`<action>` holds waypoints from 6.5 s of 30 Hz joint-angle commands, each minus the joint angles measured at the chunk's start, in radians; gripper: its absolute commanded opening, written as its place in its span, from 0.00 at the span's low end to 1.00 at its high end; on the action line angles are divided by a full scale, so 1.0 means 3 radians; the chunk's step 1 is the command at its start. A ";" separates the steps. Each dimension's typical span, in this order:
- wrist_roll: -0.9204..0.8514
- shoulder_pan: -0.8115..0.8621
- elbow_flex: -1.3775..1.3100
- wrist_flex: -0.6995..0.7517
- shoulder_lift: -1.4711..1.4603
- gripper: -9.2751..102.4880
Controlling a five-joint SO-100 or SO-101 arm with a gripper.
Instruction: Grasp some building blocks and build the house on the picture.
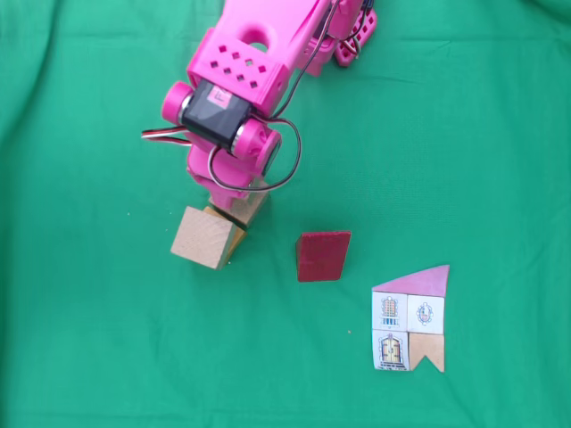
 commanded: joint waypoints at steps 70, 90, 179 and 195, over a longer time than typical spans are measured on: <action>-0.0220 0.0010 -0.0297 -0.0056 0.0077 0.33; -0.0348 0.0010 -0.0276 -0.0026 0.0112 0.50; -0.0348 0.0327 -0.3513 -0.0598 -0.2454 0.09; -0.0343 0.0041 -0.3334 -0.0568 -0.2449 0.09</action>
